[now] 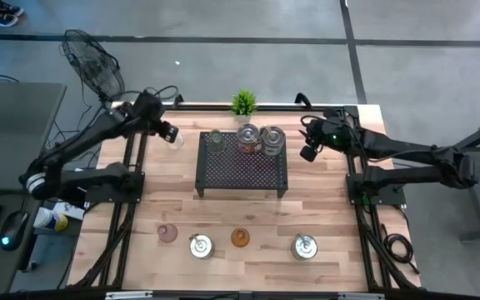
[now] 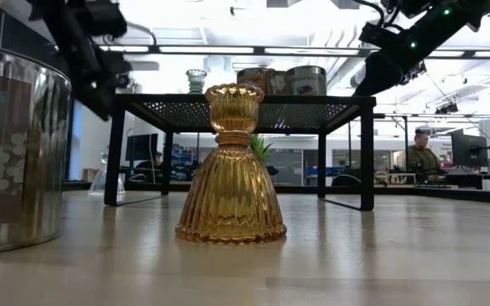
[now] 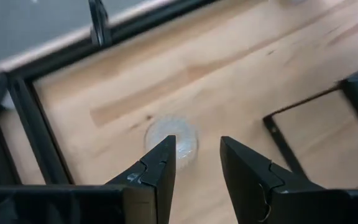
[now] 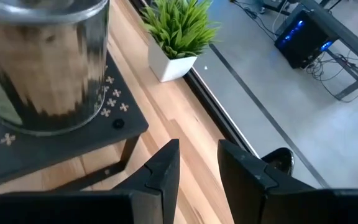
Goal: Pick & Place candle stick holders
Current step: Put the transparent glass candle holder on the shelf
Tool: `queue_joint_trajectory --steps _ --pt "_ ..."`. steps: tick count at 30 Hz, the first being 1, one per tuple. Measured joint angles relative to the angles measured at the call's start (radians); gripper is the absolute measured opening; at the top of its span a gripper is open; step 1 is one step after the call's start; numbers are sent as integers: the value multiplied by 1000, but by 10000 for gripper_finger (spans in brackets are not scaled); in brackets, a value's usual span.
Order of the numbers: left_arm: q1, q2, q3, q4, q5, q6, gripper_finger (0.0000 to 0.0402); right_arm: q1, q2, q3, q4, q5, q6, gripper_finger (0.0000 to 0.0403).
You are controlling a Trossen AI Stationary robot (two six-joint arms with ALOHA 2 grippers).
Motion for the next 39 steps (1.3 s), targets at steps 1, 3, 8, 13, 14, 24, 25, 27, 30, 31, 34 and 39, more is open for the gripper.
queue_joint_trajectory --steps 1,3,8,13,14,24,25,27,30,31,34,39 --pt "32 20 0 -8 28 12 122 0 -3 0 -5 -1 -1 101" --pt "90 61 0 -22 71 25 122 0 -8 0 -16 -3 -1 101" --pt "173 142 0 -28 142 44 122 0 -8 0 -32 -3 -9 101" --pt "196 196 0 -15 184 65 122 0 -8 0 -31 -3 -10 101" --pt "196 206 0 -14 174 65 122 0 -8 0 -31 -3 -10 101" --pt "193 226 0 24 114 61 122 0 -8 0 -31 -3 -10 101" --pt "193 226 0 31 114 61 122 0 -8 0 -31 -4 -10 101" --pt "193 228 0 33 110 61 122 0 -8 0 -32 -4 -10 101" --pt "193 246 0 33 110 60 122 0 -8 0 -36 -4 -14 101" --pt "193 256 0 33 110 61 122 0 -8 0 -35 -4 -14 101" --pt "193 287 0 34 110 65 122 0 -8 0 -38 -4 -14 101" --pt "193 316 0 40 112 65 122 0 -8 0 -46 -4 -14 101"
